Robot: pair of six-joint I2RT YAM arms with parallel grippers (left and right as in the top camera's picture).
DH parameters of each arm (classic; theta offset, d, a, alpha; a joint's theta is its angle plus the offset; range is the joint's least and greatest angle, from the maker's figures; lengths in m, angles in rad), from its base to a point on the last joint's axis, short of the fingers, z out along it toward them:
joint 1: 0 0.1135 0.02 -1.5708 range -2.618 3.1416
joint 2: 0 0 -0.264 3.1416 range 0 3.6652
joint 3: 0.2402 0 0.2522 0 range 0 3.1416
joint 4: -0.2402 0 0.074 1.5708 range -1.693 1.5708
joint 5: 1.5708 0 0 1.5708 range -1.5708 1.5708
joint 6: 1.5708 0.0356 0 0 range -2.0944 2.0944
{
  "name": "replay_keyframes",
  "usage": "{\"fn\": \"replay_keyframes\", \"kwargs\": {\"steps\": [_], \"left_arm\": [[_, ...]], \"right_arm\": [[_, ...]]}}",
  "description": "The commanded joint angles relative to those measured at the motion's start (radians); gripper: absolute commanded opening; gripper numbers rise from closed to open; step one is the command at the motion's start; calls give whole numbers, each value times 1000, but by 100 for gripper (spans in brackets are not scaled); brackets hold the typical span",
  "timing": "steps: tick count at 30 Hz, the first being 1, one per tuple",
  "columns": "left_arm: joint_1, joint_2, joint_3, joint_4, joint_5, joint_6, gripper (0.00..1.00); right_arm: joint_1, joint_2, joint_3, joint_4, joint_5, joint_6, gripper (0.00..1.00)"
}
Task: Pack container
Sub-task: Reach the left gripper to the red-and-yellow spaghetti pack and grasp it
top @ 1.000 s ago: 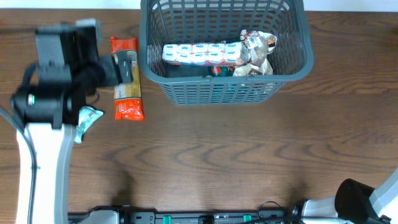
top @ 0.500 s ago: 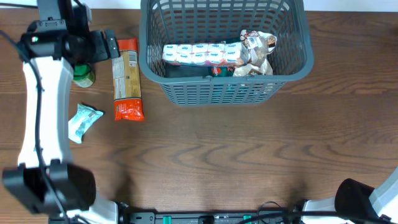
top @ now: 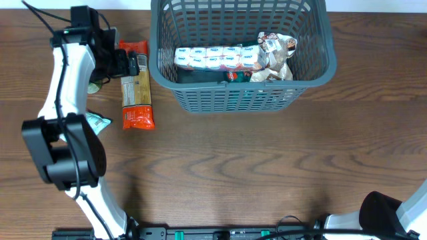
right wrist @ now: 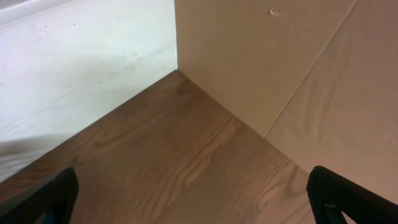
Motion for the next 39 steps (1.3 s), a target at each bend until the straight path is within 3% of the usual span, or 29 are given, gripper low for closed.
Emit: {"fn": "replay_keyframes", "kwargs": {"steps": [1,11,17,39], "left_arm": [[-13,58,11,1,6,25,99],[-79,152,10,69,0,-19,99],[-113,180,7,93,-93,-81,99],[-108,188,-2,101,-204,-171,99]], "right_arm": [[-2,-1,-1,-1,6,18,99],[-2,-1,-1,-1,6,18,99],[-2,-1,-1,-1,6,18,99],[-2,-1,-1,-1,6,18,99]]}}
